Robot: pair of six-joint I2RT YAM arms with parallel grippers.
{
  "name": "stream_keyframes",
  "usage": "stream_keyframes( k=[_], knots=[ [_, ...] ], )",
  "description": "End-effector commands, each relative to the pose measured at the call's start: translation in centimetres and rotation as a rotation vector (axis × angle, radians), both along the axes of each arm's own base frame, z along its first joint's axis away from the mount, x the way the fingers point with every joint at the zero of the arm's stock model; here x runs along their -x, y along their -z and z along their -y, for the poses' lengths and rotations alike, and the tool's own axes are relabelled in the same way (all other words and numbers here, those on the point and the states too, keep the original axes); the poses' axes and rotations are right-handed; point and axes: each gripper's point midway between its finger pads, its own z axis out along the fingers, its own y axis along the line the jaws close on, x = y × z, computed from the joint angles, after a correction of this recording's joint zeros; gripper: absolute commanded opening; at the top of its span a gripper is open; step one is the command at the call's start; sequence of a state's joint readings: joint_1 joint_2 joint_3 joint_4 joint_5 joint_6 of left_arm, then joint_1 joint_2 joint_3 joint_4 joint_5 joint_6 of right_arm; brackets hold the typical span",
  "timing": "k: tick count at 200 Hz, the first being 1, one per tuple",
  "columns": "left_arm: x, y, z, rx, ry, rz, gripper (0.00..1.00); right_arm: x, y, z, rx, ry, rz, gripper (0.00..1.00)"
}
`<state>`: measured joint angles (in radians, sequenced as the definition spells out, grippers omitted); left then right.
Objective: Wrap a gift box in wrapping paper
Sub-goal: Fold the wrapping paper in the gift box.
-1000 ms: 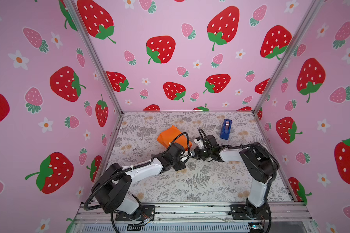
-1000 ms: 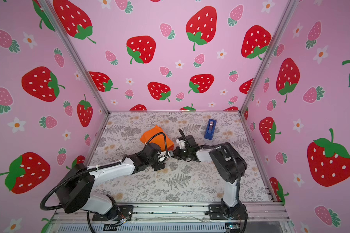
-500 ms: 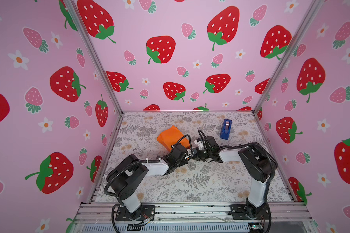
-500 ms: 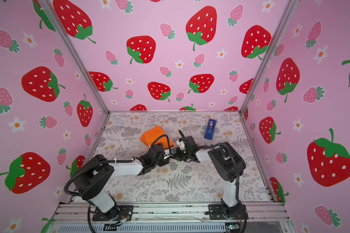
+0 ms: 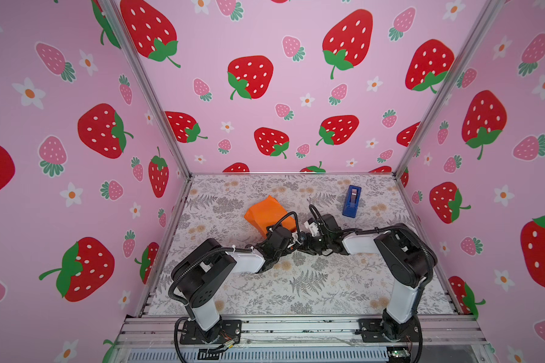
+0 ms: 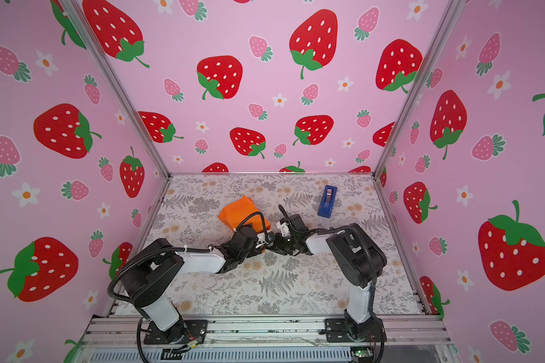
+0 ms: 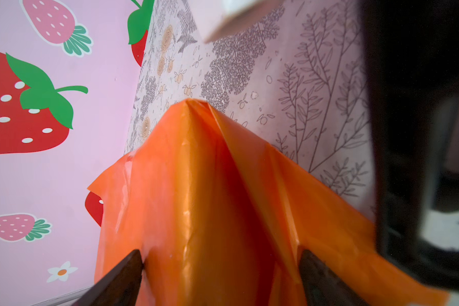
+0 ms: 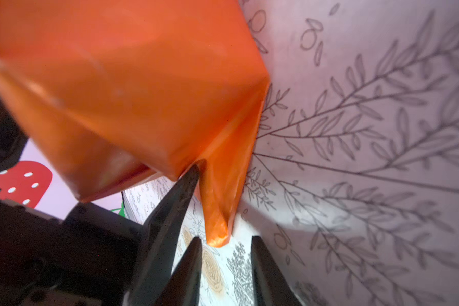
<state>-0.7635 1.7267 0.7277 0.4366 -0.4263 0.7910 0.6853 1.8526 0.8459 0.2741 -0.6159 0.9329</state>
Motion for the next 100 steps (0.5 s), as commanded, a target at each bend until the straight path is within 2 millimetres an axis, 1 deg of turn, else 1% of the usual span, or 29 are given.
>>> stream_keyframes(
  k=[1,20,50,69,100],
  knots=[
    [0.5,1.1,-0.5,-0.049,0.005,-0.033,0.9,0.6,-0.1,0.3,0.013,0.002,-0.001,0.42],
    [0.4,1.1,-0.6,-0.046,-0.002,-0.035,0.86,1.1,0.1,-0.4,-0.004,-0.013,-0.018,0.46],
    [0.5,1.3,-0.7,-0.046,-0.001,-0.045,0.83,1.7,0.6,-1.6,-0.042,-0.029,-0.053,0.47],
    [0.6,1.4,-0.7,-0.044,0.0,-0.053,0.82,1.6,0.7,-2.2,-0.071,-0.026,-0.067,0.47],
    [0.6,1.2,-0.8,-0.042,0.002,-0.056,0.8,1.2,0.2,-3.2,-0.131,-0.017,-0.069,0.47]
  ],
)
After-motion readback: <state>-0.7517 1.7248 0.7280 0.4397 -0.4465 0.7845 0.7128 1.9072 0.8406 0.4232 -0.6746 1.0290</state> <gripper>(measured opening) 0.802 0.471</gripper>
